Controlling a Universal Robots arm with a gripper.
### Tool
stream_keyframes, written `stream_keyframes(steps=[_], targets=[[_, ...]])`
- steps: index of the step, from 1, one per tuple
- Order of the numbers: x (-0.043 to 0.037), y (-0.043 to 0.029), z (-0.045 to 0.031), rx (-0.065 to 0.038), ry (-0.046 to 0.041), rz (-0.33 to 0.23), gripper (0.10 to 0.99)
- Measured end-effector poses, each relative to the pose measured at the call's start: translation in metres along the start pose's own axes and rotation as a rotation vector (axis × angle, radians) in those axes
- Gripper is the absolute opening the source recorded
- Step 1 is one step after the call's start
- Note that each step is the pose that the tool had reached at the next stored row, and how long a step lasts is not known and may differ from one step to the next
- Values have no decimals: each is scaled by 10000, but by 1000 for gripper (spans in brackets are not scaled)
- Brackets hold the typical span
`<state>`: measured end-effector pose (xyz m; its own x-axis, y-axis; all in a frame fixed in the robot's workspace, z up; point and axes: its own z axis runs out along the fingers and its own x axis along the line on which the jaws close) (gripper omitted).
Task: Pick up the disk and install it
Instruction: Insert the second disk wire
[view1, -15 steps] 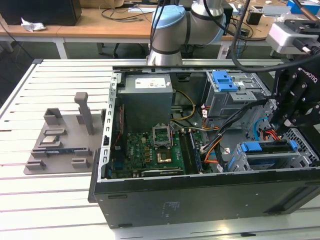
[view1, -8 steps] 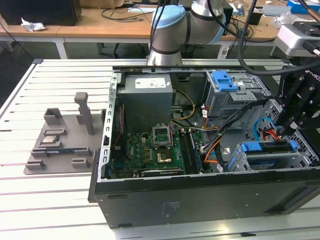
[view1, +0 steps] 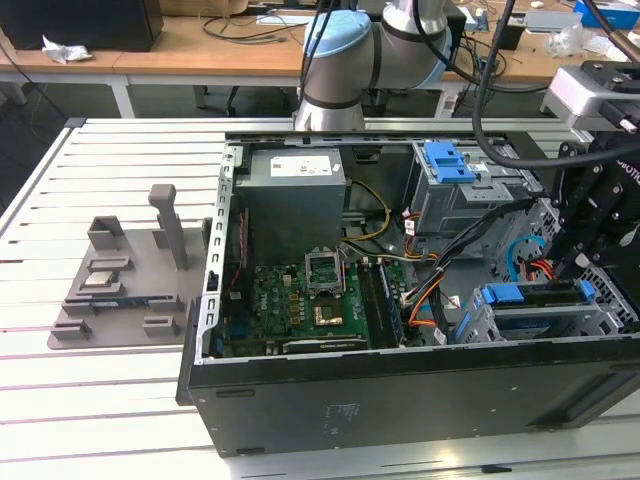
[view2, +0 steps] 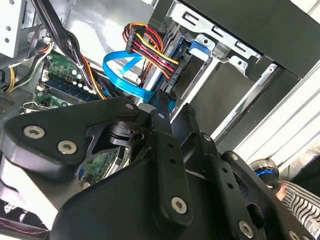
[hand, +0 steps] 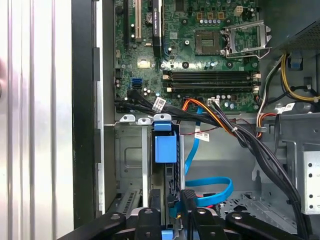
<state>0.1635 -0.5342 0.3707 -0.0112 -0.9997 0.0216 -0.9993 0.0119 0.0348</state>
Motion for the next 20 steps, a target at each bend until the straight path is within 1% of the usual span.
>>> stream_keyframes(steps=[4,5,6,11,12,13,15,16,20], targets=[[0,0,2,0,-2,0,302],[0,0,3,0,-2,0,220],[0,0,3,-1,-2,0,161],[1,0,6,0,-4,0,161],[2,0,7,0,26,0,161],[3,2,9,1,102,2,161],[3,9,26,1,173,2,161],[-7,16,41,2,226,-3,161],[-52,21,116,3,236,-30,161]])
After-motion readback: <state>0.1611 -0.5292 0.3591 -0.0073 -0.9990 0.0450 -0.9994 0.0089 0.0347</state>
